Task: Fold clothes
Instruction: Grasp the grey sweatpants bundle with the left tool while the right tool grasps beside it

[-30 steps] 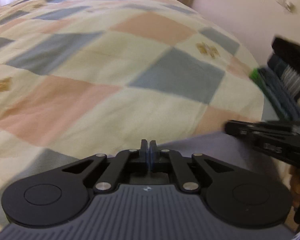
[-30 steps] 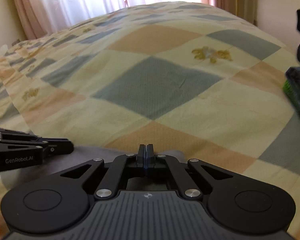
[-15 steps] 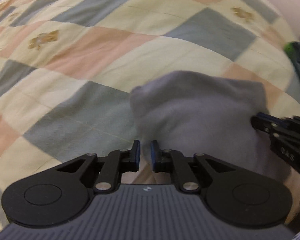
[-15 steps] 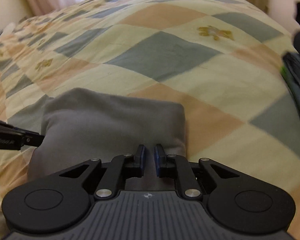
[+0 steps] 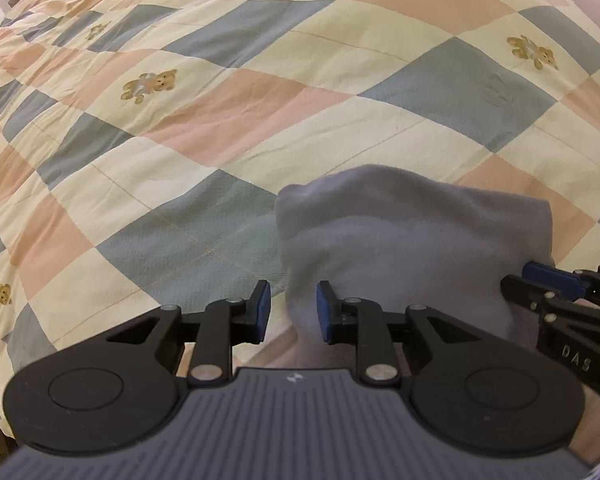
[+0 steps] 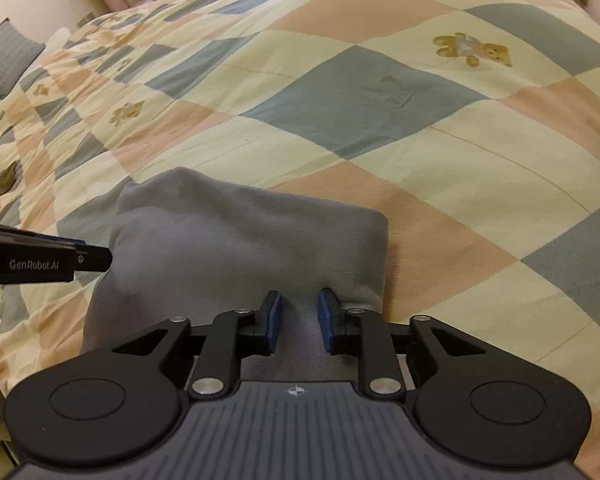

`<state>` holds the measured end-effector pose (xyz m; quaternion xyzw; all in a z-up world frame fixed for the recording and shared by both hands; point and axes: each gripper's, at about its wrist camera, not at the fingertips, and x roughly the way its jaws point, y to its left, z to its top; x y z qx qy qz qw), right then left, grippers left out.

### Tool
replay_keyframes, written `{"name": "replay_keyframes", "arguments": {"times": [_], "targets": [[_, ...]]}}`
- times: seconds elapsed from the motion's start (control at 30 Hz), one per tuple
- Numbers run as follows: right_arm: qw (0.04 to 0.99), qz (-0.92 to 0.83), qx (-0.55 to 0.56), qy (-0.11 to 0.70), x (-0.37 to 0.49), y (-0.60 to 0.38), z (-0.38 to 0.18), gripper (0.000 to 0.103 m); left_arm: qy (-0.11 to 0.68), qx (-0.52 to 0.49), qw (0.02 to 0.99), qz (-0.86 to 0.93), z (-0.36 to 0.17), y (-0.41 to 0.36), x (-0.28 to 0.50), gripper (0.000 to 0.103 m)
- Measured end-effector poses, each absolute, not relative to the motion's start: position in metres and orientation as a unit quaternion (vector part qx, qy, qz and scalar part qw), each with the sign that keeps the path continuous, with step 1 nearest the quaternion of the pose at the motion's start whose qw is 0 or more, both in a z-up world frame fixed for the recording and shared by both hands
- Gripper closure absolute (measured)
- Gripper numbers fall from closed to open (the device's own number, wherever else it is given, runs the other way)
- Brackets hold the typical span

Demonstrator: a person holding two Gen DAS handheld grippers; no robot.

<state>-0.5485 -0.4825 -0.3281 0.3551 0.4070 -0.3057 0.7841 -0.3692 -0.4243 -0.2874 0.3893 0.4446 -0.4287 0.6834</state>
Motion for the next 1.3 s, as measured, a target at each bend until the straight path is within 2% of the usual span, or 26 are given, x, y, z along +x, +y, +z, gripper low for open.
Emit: {"name": "replay_keyframes", "arguments": {"times": [0.27,0.33,0.37,0.47,0.5,0.53,0.7,0.97,1.0,1.07,1.13,1.2,1.23,1.3], "targets": [[0.789,-0.301,0.356,0.401,-0.547,-0.480,-0.329,0.065,0.452,0.374,0.679,-0.442,-0.288,-0.422,-0.357,0.076],[0.788,-0.305,0.365,0.390,-0.551,-0.479,-0.324,0.065,0.456,0.342,0.676,-0.468,-0.280,-0.413,-0.345,0.062],[0.789,-0.307,0.377,0.377,-0.557,-0.478,-0.318,0.064,0.459,0.325,0.674,-0.478,-0.275,-0.407,-0.337,0.059],[0.781,-0.314,0.425,0.333,-0.584,-0.476,-0.306,0.046,0.482,0.274,0.661,-0.506,-0.269,-0.384,-0.310,0.051],[0.775,-0.316,0.440,0.325,-0.593,-0.476,-0.306,0.038,0.503,0.253,0.647,-0.514,-0.273,-0.376,-0.300,0.046],[0.768,-0.317,0.454,0.321,-0.602,-0.478,-0.307,0.036,0.525,0.232,0.632,-0.521,-0.277,-0.369,-0.291,0.041],[0.732,-0.282,0.549,0.288,-0.634,-0.488,-0.332,0.035,0.623,0.131,0.568,-0.521,-0.311,-0.350,-0.266,0.038],[0.703,-0.241,0.606,0.286,-0.627,-0.500,-0.378,0.031,0.665,0.098,0.503,-0.543,-0.358,-0.370,-0.268,0.038],[0.701,-0.237,0.607,0.290,-0.625,-0.501,-0.382,0.031,0.671,0.090,0.495,-0.545,-0.362,-0.372,-0.268,0.040],[0.699,-0.231,0.611,0.293,-0.622,-0.504,-0.384,0.031,0.680,0.079,0.479,-0.550,-0.370,-0.376,-0.268,0.049],[0.700,-0.227,0.606,0.303,-0.618,-0.504,-0.385,0.041,0.673,0.092,0.478,-0.558,-0.369,-0.382,-0.273,0.062],[0.703,-0.224,0.601,0.306,-0.618,-0.503,-0.382,0.055,0.657,0.109,0.478,-0.572,-0.362,-0.386,-0.276,0.067],[0.706,-0.223,0.599,0.304,-0.619,-0.501,-0.380,0.059,0.651,0.115,0.476,-0.580,-0.358,-0.387,-0.277,0.067],[0.709,-0.225,0.598,0.299,-0.622,-0.498,-0.374,0.059,0.649,0.121,0.470,-0.586,-0.356,-0.387,-0.276,0.066]]}}
